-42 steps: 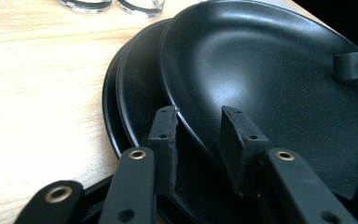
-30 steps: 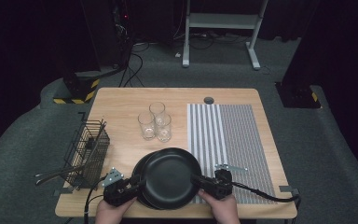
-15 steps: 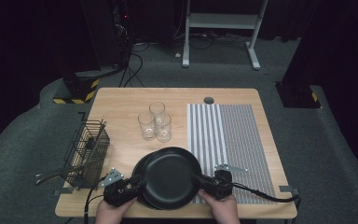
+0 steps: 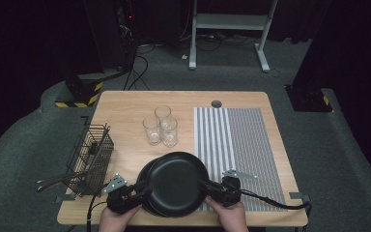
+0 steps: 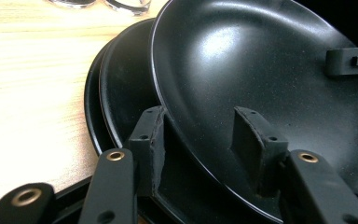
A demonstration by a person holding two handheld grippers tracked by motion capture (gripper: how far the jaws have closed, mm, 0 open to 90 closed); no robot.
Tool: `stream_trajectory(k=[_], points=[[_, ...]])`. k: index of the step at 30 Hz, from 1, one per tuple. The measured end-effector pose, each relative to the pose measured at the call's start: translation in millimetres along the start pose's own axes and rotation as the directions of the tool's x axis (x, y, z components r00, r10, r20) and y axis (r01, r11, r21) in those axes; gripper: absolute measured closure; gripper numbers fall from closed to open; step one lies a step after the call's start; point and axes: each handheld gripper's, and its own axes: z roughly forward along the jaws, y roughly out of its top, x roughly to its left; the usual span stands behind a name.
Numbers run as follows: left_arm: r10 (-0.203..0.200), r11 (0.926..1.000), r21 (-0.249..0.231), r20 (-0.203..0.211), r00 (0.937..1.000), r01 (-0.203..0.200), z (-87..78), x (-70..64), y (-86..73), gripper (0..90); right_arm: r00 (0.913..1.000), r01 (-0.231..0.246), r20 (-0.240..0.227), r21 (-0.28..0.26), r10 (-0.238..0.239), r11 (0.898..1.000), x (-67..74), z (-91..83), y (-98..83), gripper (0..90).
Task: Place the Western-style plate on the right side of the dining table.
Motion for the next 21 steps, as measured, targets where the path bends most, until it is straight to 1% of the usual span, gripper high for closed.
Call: stream_trajectory(k=[6, 13, 21], points=[[-0.001, 1.0000, -0.001, 0.010, 0.9999, 0.001, -1.2, 0.0, -0.2, 51.6, 1.0000, 0.003, -0.003, -0.008, -0.003, 1.000, 0.0, 0.5, -0.7, 70.6], [0.001, 1.0000, -0.003, 0.017, 0.9998, -0.001, -3.1, 1.0, -0.6, 51.5, 1.0000, 0.002, -0.009, -0.007, -0.002, 1.000, 0.2, 1.1, -1.4, 70.7], [0.005, 0.9999, -0.013, 0.002, 1.0000, -0.005, -6.5, 1.2, -0.2, 51.4, 1.0000, 0.002, -0.007, -0.012, -0.002, 1.000, 0.3, 1.4, -2.1, 70.6]])
